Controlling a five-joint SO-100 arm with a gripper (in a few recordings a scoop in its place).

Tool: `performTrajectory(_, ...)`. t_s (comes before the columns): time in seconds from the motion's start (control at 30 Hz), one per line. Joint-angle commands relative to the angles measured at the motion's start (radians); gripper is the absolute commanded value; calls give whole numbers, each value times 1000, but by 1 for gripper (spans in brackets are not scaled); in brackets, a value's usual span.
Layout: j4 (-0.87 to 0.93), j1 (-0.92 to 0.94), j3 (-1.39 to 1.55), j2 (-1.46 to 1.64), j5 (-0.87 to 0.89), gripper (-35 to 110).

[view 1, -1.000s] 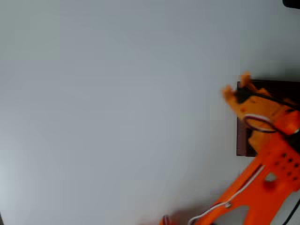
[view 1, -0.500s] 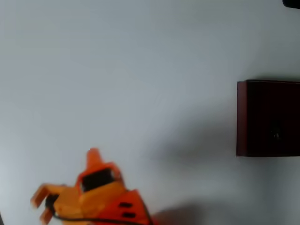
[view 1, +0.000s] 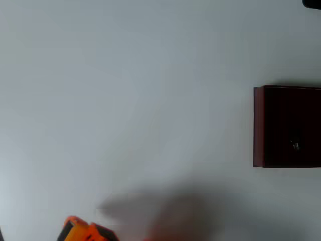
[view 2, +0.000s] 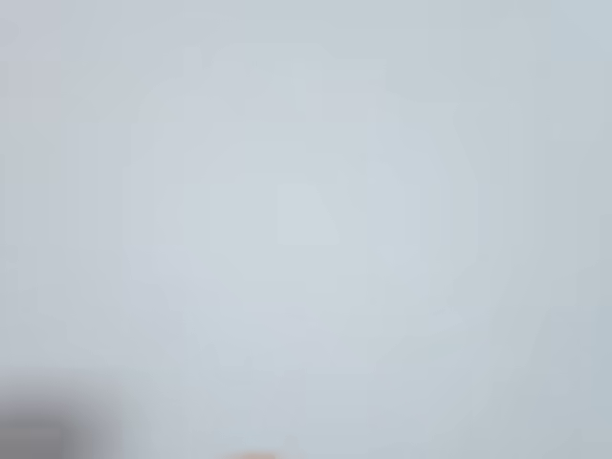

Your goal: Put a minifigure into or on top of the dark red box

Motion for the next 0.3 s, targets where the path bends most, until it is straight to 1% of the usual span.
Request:
performTrajectory(0.0,-21,-31,103,166,5,1)
performTrajectory(0.07,-20,11,201,342,-6,1)
performTrajectory(0.1,18,25,235,454,-6,1)
performTrajectory(0.17,153,41,281,699,-15,2)
performTrajectory(0.2,178,61,287,726,-18,3)
performTrajectory(0.27,137,55,267,635,-14,4)
